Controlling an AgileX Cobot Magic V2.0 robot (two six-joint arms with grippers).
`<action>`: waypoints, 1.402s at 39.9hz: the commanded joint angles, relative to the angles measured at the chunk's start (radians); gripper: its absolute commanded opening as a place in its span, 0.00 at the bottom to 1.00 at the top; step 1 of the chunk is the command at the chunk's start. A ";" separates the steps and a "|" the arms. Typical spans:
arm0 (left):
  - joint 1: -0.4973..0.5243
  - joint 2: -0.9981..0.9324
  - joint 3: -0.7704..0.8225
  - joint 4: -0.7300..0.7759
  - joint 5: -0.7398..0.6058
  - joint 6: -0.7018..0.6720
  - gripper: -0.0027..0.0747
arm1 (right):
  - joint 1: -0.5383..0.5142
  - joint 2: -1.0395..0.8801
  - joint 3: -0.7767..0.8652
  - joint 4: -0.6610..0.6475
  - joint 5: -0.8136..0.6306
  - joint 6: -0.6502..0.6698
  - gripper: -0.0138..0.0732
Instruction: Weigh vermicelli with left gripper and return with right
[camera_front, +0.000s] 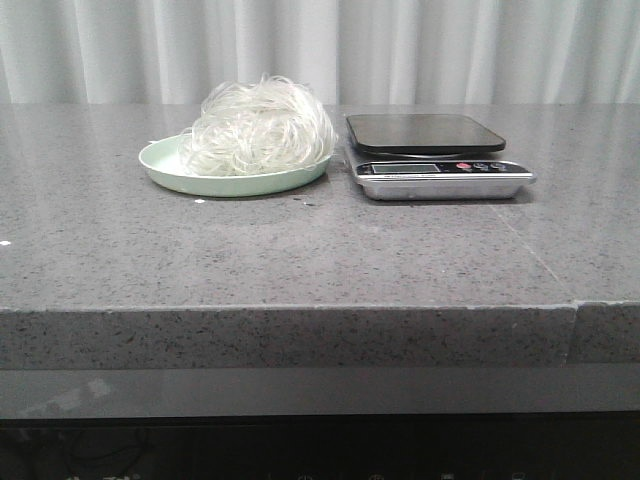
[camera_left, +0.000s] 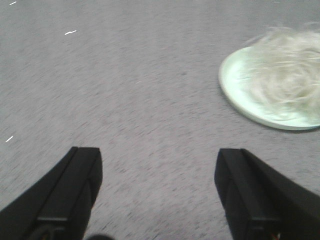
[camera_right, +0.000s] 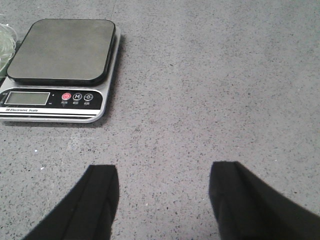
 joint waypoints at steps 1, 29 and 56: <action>-0.092 0.074 -0.092 -0.014 -0.092 0.019 0.75 | 0.000 0.005 -0.036 -0.006 -0.059 -0.005 0.76; -0.380 0.766 -0.545 0.021 -0.153 0.019 0.75 | 0.000 0.005 -0.036 -0.006 -0.058 -0.005 0.76; -0.380 1.029 -0.698 0.023 -0.179 0.019 0.61 | 0.000 0.005 -0.036 -0.006 -0.058 -0.005 0.76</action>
